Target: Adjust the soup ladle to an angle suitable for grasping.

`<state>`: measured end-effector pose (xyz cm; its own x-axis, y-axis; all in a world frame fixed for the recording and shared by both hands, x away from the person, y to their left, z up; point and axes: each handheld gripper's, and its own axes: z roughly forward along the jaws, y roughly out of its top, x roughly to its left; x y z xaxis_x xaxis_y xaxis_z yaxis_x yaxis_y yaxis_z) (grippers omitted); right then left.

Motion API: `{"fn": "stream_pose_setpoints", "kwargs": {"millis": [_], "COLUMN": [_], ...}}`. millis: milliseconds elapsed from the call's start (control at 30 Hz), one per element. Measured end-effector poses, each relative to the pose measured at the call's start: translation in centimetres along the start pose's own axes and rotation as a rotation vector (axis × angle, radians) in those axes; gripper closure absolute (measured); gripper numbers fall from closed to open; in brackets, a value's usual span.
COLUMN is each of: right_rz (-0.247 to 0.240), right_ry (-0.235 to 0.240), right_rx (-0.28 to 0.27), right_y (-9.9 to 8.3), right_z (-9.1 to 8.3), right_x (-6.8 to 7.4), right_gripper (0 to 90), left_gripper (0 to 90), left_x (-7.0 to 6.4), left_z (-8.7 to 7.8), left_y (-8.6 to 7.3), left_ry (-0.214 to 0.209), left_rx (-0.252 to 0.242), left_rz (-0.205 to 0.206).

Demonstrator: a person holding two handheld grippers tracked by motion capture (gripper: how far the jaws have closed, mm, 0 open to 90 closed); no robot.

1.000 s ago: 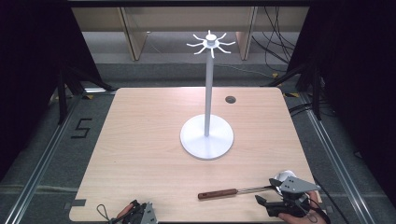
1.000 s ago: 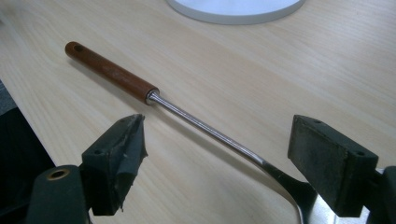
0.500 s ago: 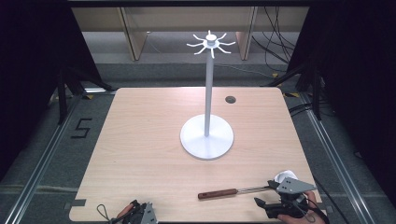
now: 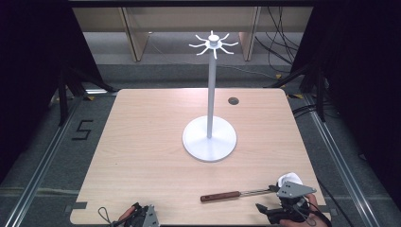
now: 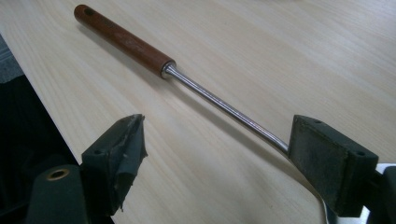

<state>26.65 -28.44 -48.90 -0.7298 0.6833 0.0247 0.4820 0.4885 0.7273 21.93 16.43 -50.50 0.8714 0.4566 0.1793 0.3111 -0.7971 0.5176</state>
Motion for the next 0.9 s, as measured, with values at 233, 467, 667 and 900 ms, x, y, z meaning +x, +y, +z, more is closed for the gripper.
{"fn": "stream_pose_setpoints", "kwargs": {"millis": [233, 467, 667, 900], "right_rz": [-0.043, -0.132, -0.207, -0.291], "right_ry": [0.024, 0.075, 0.062, 0.083], "right_rx": [0.012, 0.043, 0.080, 0.129], "right_y": [0.4, 2.0, 3.5, 5.6], "right_z": [0.2, 1.0, 2.2, 4.1], "right_x": [0.4, 1.2, 2.2, 3.0], "right_gripper": [20.0, 28.0, 31.7, 39.9], "left_gripper": [19.0, 19.0, 19.0, 19.0], "left_x": [0.0, 0.0, 0.0, 0.1], "left_z": [0.1, 0.1, 0.1, 0.2], "left_y": [0.0, 0.0, 0.0, 0.0], "left_ry": [-0.002, -0.003, -0.003, 0.000], "left_rx": [0.002, 0.005, 0.005, 0.005], "left_rz": [-0.002, -0.005, -0.005, -0.006]}}
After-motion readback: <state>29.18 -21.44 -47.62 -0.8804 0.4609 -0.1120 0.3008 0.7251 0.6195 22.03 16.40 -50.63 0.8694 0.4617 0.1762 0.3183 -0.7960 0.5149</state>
